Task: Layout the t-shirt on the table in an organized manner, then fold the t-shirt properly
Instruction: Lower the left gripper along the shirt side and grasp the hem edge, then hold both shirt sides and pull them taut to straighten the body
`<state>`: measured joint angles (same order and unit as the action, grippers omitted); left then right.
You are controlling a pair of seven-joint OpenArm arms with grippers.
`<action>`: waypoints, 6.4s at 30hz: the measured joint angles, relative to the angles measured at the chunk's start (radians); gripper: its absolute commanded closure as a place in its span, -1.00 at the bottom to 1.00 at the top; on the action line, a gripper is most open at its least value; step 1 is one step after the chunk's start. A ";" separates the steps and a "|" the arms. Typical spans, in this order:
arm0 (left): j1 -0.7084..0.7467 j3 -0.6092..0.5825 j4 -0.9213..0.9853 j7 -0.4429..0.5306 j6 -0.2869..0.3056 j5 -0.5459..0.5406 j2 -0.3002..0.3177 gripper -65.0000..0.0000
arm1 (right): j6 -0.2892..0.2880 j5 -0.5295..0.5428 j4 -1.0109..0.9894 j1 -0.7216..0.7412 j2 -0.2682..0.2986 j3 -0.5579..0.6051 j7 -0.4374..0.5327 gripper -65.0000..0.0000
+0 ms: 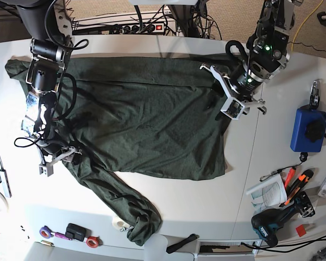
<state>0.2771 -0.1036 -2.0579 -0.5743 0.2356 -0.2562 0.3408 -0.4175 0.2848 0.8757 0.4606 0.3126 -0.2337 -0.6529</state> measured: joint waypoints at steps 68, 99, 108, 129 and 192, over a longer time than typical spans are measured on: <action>-0.709 0.000 1.052 0.105 0.045 -0.094 -0.192 1.00 | -0.031 0.095 0.114 -0.098 -0.003 -0.078 -0.027 1.00; -0.696 0.001 1.184 0.259 0.084 -0.085 -0.185 1.00 | 0.007 -0.156 0.114 -0.001 0.031 -0.078 0.127 0.65; -0.695 0.000 1.184 0.260 0.093 -0.087 -0.173 1.00 | 0.010 -0.156 0.114 -0.001 0.034 -0.078 0.129 0.07; -0.693 0.000 1.184 0.266 0.094 -0.089 -0.172 1.00 | 0.076 -0.126 -0.069 0.008 0.058 -0.078 0.282 0.07; -0.693 0.000 1.184 0.266 0.094 -0.089 -0.172 1.00 | 0.164 -0.259 -0.117 0.008 0.083 -0.078 0.470 1.00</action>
<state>-0.4160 -0.1032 -0.8738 -0.3080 0.3294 -0.3450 0.1692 -0.2539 0.0257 0.7589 0.4683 0.3954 -0.3115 -0.1825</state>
